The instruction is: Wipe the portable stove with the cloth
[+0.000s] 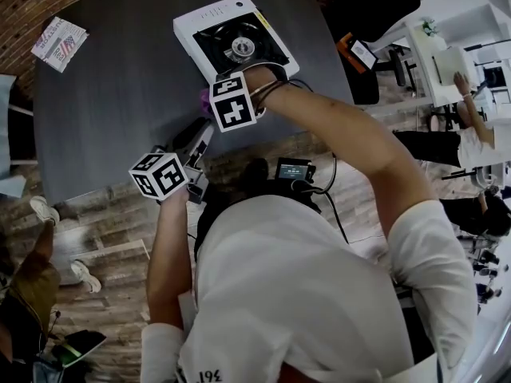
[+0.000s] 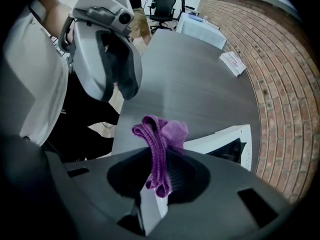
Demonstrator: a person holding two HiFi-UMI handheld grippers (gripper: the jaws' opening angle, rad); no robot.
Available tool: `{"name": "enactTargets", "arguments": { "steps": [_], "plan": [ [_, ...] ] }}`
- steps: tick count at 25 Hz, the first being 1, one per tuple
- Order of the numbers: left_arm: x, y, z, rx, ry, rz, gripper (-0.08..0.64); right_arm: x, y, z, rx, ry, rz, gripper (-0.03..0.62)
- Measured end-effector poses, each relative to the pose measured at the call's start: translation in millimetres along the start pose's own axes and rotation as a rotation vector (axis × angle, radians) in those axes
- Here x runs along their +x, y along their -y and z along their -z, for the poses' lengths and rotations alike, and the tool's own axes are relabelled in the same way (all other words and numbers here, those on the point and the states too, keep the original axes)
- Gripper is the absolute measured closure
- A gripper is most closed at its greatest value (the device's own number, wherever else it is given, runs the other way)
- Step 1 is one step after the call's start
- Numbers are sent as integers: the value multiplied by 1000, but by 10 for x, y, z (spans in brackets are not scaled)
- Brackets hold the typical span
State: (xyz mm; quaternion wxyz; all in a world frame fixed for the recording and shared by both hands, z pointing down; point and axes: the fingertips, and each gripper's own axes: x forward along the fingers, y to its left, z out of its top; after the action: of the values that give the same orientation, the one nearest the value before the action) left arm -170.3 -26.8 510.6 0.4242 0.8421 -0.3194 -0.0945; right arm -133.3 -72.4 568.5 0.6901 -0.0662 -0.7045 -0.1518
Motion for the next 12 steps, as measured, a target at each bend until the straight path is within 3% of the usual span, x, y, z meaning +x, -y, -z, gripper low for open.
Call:
{"name": "enactTargets", "arguments": {
  "steps": [6, 12],
  "plan": [
    [-35, 15, -17, 7, -7, 14, 457, -105, -107, -44, 79, 59, -36, 504],
    [-45, 82, -117, 27, -9, 29, 457, -393, 34, -30, 184, 161, 42, 503]
  ]
}}
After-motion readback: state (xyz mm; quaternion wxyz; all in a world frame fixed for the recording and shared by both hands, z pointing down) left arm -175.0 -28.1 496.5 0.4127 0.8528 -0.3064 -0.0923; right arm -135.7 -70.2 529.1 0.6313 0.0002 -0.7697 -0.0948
